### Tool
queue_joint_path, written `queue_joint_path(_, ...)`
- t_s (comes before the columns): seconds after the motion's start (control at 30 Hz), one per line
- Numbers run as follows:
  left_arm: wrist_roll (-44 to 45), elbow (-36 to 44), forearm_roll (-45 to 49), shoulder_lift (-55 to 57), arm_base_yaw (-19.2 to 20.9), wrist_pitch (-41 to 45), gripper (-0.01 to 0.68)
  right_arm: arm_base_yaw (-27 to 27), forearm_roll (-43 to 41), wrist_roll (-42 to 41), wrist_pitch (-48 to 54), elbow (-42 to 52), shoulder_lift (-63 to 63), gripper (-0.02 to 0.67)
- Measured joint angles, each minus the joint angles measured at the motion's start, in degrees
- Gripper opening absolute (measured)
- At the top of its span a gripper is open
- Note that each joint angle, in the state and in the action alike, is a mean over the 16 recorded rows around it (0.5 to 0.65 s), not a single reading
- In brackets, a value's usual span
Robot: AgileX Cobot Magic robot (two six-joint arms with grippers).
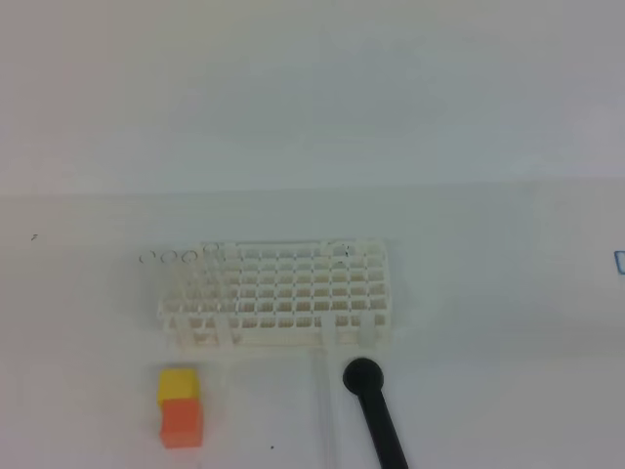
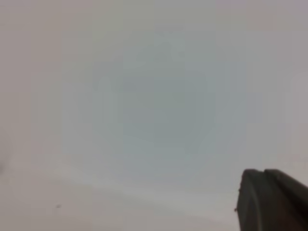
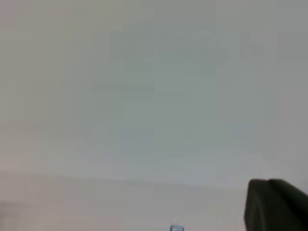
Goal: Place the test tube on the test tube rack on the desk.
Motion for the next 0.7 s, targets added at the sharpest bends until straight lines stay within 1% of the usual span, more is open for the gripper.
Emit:
queue_joint_path(0.1, -0.3, -4.5, -0.9, 4.7, -0.1, 4.9, -0.001, 0.0, 0.9, -0.2, 7.5, -6.1, 4.5, -0.001)
queue_joint_path(0.2, 1.2, -7.4, -3.8, 9.6, -0.5, 9.5, -0.001, 0.0, 2.3, -0.5, 14.5, -11.1, 8.7, -0.001)
queue_joint_path(0.3, 5.6, -8.4, -9.0, 14.7, -1.4, 13.3, -0.001, 0.0, 3.9, -0.7, 20.0, -14.9, 12.1, -0.001)
queue_joint_path(0.4, 11.9, -8.5, -16.8, 20.2, -3.5, 16.8, -0.001, 0.0, 5.2, -1.0, 23.6, -17.2, 14.3, -0.001)
queue_joint_path(0.53, 20.4, -8.5, -27.2, 28.4, -9.0, 19.7, -0.001, 0.0, 6.7, -1.1, 26.0, -18.3, 15.7, -0.001)
queue_joint_path(0.63, 24.9, -8.4, -31.9, 35.0, -15.1, 19.4, -0.001, 0.0, 7.4, -1.1, 26.5, -18.4, 15.9, -0.001)
queue_joint_path(0.7, 25.7, -8.4, -33.0, 39.4, -19.8, 17.7, -0.001, 0.0, 7.6, -1.1, 26.6, -18.3, 15.9, -0.001)
